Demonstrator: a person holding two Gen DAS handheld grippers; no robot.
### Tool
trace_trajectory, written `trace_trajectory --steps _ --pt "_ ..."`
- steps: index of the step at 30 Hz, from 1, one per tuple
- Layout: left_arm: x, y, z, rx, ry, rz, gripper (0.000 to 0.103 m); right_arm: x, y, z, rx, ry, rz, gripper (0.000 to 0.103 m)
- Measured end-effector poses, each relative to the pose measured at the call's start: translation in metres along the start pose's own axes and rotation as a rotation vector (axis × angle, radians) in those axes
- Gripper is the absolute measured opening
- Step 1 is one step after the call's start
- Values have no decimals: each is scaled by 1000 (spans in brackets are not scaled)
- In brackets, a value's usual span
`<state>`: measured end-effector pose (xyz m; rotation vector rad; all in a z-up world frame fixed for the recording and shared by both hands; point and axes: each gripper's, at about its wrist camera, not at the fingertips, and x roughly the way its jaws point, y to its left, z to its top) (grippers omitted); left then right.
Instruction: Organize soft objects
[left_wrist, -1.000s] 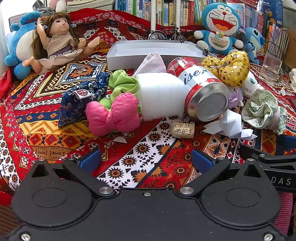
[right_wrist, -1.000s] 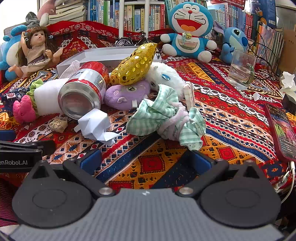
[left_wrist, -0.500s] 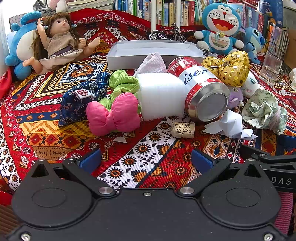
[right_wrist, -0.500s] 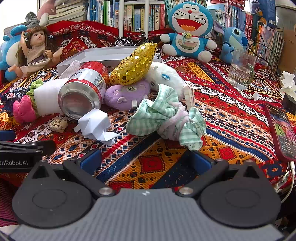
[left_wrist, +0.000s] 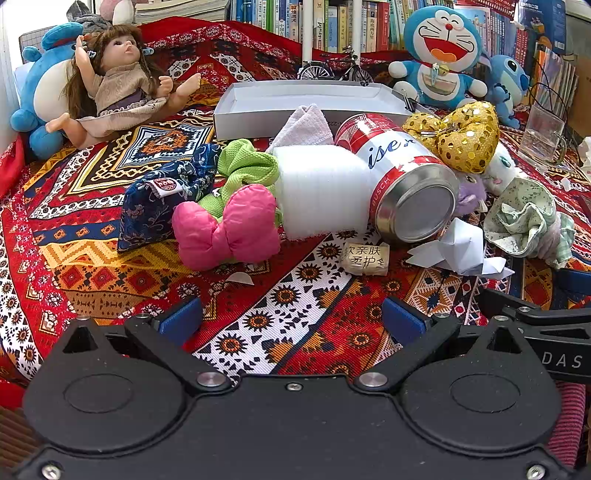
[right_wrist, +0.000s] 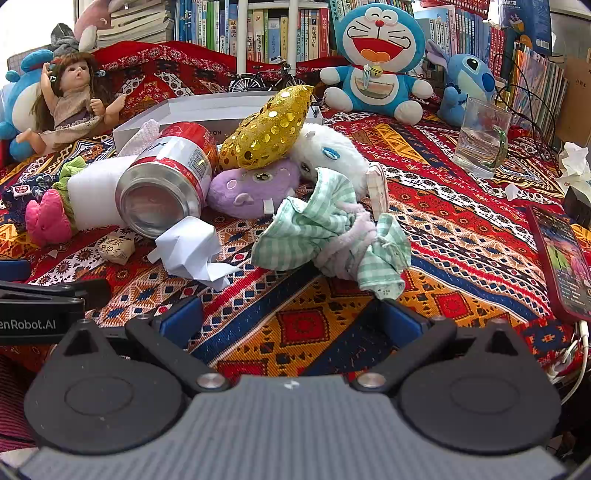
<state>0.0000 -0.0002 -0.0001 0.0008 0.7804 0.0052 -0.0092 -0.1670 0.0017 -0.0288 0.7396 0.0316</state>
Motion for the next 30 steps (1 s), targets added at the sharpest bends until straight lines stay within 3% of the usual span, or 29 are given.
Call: trace_trajectory --steps 30 --pt "-1 1 -1 11 -7 -4 103 1 0 1 -2 -1 0 103"
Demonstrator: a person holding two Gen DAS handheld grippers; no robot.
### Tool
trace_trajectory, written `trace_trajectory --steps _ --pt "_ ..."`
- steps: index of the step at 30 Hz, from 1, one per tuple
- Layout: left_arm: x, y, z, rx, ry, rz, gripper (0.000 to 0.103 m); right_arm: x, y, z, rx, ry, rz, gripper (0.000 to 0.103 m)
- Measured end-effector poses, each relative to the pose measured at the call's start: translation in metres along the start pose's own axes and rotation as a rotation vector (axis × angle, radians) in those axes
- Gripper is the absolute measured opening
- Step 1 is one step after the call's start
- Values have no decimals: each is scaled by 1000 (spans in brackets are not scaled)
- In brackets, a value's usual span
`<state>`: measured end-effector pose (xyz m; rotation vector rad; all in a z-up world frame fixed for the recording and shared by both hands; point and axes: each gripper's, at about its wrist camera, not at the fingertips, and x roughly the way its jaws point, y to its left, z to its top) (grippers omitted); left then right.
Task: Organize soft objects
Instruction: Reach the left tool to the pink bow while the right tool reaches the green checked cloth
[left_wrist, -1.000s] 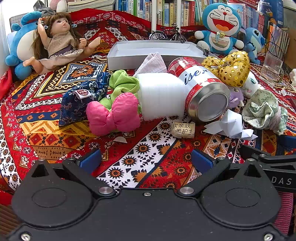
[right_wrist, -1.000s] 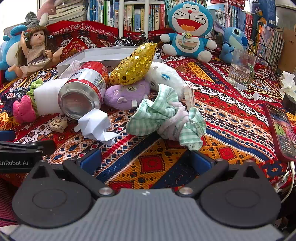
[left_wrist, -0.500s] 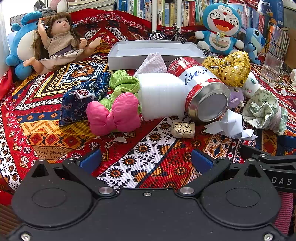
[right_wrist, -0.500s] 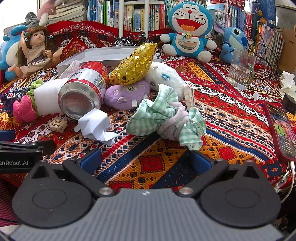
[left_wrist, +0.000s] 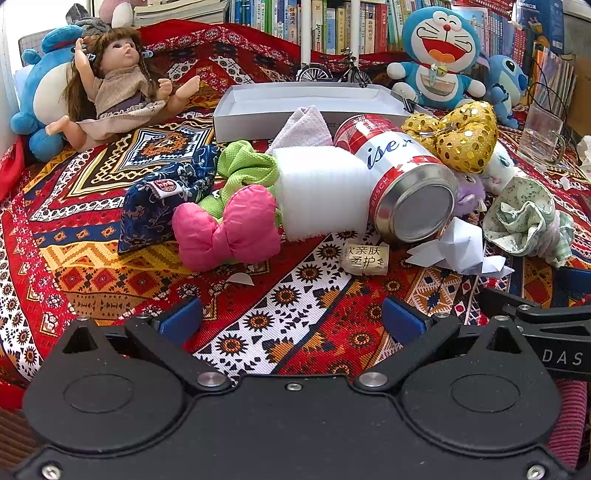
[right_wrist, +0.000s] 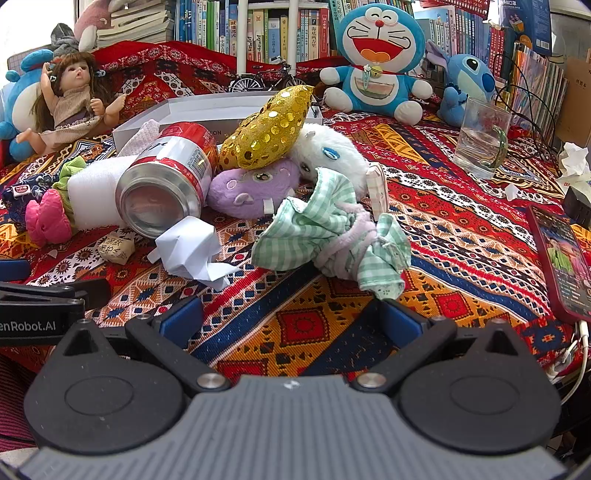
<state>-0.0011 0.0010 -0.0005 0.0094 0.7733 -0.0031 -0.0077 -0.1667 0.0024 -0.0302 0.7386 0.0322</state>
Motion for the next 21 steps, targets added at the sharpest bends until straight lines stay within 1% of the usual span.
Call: trace_trajectory --steps 6,9,10,14,16,17,19,21 --pt "-1 5 -3 26 -24 -22 103 1 -2 -1 -3 -15 4 103" --pt "-2 8 -6 33 -44 -35 103 -2 -1 -5 -10 -36 10 103" --pt "-2 9 -6 35 -49 -38 103 -3 -2 -9 -16 -56 17 103" --pt "-2 11 -7 34 -52 -44 103 -4 -3 -9 -19 -62 27 103" --pt "-3 13 -8 28 -52 -50 102 -6 -7 -9 5 -72 35 103" --pt "-5 14 -7 24 -57 -55 100 -8 -10 -9 22 -82 45 103" --pt "-11 17 -7 21 -82 -58 98 -13 -17 -8 62 -104 72 103" --pt "-16 20 -5 25 -118 -44 98 -18 -24 -7 87 -137 89 102"
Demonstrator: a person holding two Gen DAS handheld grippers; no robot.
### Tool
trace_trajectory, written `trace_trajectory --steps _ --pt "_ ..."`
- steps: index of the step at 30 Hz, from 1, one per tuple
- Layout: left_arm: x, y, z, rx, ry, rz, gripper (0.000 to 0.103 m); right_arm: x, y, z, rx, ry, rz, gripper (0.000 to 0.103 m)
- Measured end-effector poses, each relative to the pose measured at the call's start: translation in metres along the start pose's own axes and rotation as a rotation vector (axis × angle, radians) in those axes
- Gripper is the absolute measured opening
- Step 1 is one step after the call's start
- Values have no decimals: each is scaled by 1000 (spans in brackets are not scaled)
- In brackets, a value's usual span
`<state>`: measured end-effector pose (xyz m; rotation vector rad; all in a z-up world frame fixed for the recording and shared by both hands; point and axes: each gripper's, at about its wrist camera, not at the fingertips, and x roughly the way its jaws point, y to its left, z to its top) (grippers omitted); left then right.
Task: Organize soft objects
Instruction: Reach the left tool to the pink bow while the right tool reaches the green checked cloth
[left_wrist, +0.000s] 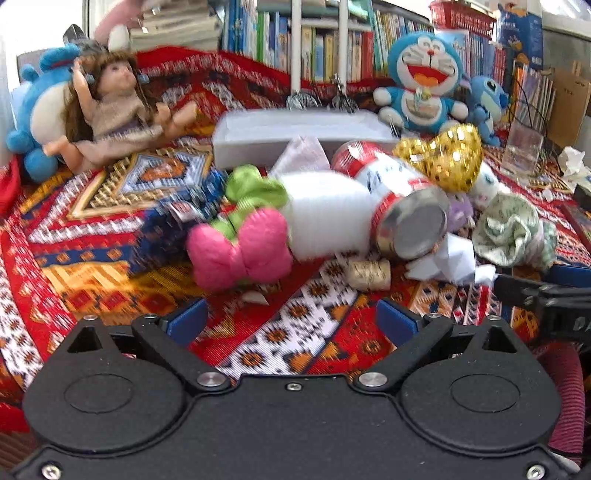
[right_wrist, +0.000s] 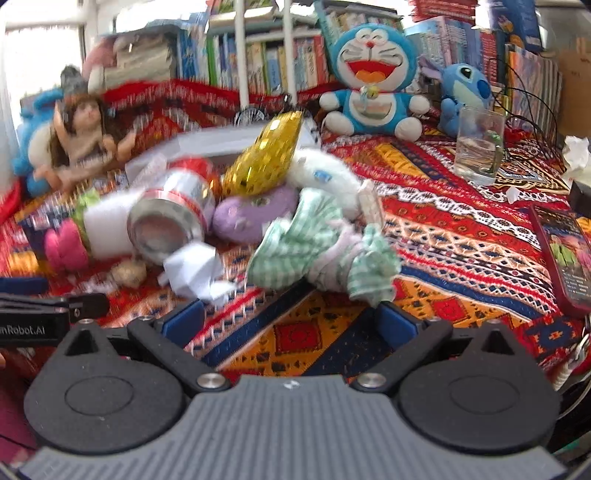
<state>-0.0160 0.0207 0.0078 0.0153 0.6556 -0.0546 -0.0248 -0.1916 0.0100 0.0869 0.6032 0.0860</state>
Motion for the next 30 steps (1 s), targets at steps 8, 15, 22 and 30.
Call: trace_trajectory --steps 8,15,22,30 --pt "-14 14 16 -23 -137 84 98 -5 -9 10 20 -74 -44 99" --pt "-6 32 26 -54 -146 143 97 -1 -19 16 59 -96 -74 97" --pt "-2 42 29 -92 -143 131 90 7 -20 18 70 -87 -68 93" --pt "0 38 26 -88 -144 121 87 11 -20 17 77 -61 -61 92"
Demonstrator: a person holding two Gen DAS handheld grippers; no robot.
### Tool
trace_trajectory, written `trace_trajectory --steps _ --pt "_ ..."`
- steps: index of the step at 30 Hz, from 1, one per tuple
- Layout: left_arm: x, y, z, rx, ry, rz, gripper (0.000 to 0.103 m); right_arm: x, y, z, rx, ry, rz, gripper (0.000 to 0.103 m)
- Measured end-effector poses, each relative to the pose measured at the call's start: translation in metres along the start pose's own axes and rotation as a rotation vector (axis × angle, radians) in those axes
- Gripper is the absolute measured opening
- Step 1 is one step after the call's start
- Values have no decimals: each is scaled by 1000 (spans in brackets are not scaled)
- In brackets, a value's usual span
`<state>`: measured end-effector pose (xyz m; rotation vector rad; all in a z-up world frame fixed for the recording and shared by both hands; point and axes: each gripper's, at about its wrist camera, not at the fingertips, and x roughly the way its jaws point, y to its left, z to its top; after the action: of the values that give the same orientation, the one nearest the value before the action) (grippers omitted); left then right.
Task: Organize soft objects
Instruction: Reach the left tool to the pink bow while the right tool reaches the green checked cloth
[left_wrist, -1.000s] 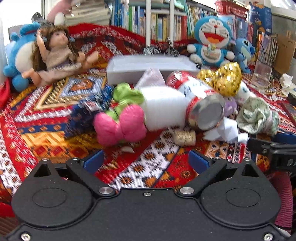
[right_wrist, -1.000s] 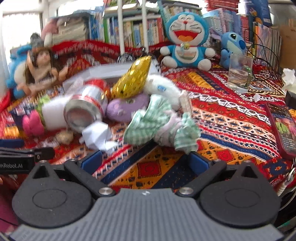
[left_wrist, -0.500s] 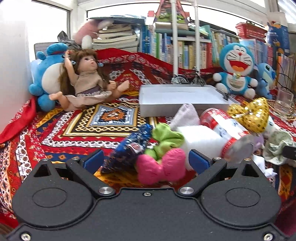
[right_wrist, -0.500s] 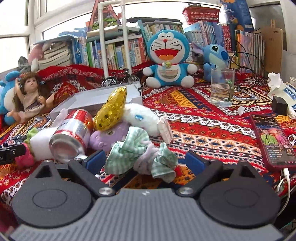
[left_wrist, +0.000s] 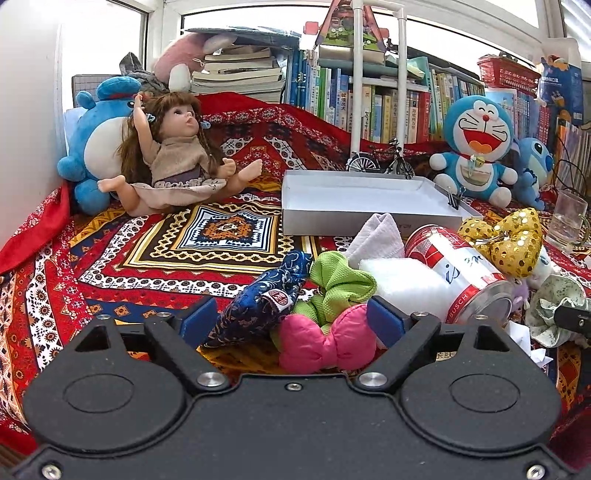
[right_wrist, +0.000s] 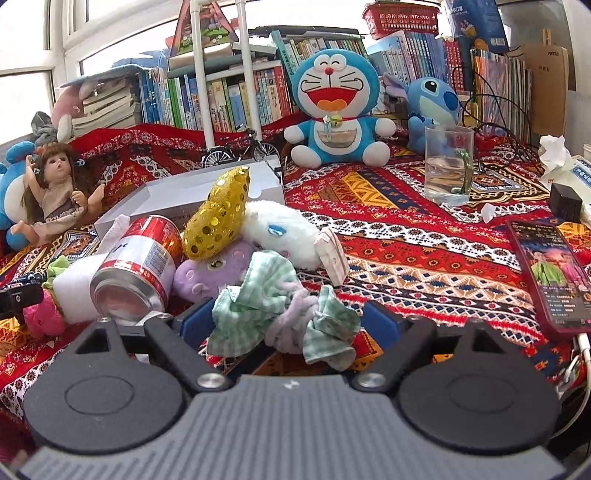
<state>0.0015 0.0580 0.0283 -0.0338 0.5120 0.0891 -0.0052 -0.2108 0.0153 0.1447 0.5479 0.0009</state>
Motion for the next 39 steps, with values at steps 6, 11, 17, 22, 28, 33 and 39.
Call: trace_trajectory --steps 6,11,17,22,28,33,39 --pt "1 -1 -2 4 5 -6 87 2 1 -2 5 17 5 92" --pt "3 -2 -3 9 7 -10 88 1 2 -3 2 19 4 92" --pt "6 -3 -2 14 10 -9 89 2 2 -3 5 29 3 92" --pt "7 -3 -3 10 10 -10 90 3 3 -3 3 31 2 92" --pt "5 -5 -4 10 17 -7 90 4 2 -4 9 40 3 92" --pt "2 -12 -14 43 42 -20 89 6 3 -6 14 52 5 92" --pt "0 -12 -15 13 53 -13 80 6 3 -7 16 59 7 91"
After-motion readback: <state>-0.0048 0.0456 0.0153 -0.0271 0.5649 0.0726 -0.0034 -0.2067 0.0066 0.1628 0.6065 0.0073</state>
